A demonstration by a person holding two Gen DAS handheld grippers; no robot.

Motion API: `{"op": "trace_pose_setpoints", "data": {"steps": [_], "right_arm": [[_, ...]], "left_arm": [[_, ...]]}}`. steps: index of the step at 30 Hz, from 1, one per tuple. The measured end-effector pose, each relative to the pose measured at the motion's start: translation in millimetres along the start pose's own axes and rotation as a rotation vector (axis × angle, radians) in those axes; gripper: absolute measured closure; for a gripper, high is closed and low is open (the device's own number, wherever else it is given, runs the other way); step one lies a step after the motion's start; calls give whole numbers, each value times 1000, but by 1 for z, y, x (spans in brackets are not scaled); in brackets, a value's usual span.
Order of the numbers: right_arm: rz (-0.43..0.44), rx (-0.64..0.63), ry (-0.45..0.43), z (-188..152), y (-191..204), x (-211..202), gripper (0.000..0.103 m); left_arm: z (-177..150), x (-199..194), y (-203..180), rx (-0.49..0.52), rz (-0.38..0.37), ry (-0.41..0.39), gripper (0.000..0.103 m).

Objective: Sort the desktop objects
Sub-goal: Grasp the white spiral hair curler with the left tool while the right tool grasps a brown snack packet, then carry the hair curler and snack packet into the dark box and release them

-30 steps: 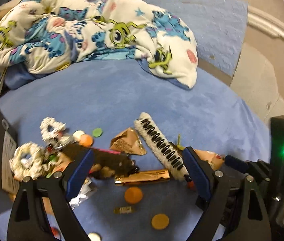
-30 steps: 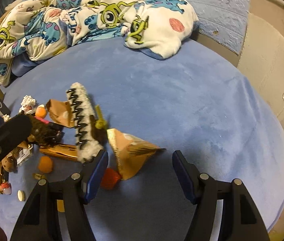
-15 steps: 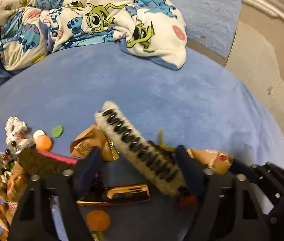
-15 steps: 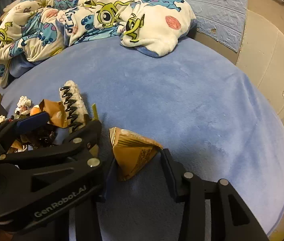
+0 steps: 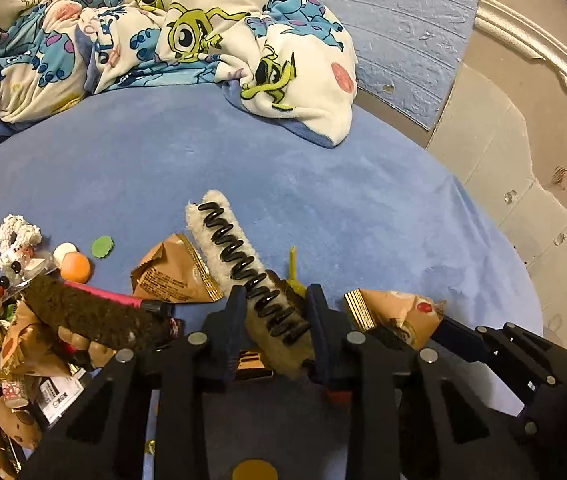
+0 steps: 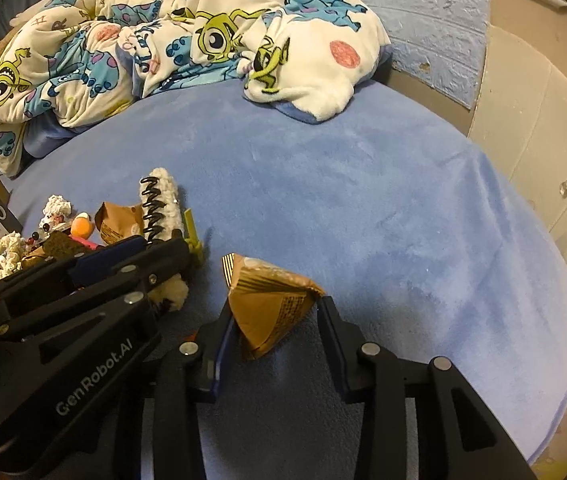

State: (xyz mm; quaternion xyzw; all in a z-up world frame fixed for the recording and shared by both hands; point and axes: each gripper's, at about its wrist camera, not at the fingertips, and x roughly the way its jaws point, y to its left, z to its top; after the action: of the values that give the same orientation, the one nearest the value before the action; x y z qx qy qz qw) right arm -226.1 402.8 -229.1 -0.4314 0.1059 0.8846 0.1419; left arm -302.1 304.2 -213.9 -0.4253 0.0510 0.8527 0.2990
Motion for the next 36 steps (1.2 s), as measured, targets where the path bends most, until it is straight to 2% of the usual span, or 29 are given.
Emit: {"op": "trace_pose_setpoints", "data": {"steps": [10, 21, 29, 36], "right_arm": [[13, 33, -43, 9, -9, -21, 64], [29, 16, -80, 18, 0, -43, 64], [44, -32, -105, 25, 25, -60, 64], [66, -105, -135, 38, 67, -82, 64]], "left_arm": [[7, -30, 7, 12, 25, -51, 72], [8, -75, 36, -43, 81, -103, 72], [4, -112, 68, -86, 155, -137, 72], [-4, -158, 107, -151, 211, -179, 72]]}}
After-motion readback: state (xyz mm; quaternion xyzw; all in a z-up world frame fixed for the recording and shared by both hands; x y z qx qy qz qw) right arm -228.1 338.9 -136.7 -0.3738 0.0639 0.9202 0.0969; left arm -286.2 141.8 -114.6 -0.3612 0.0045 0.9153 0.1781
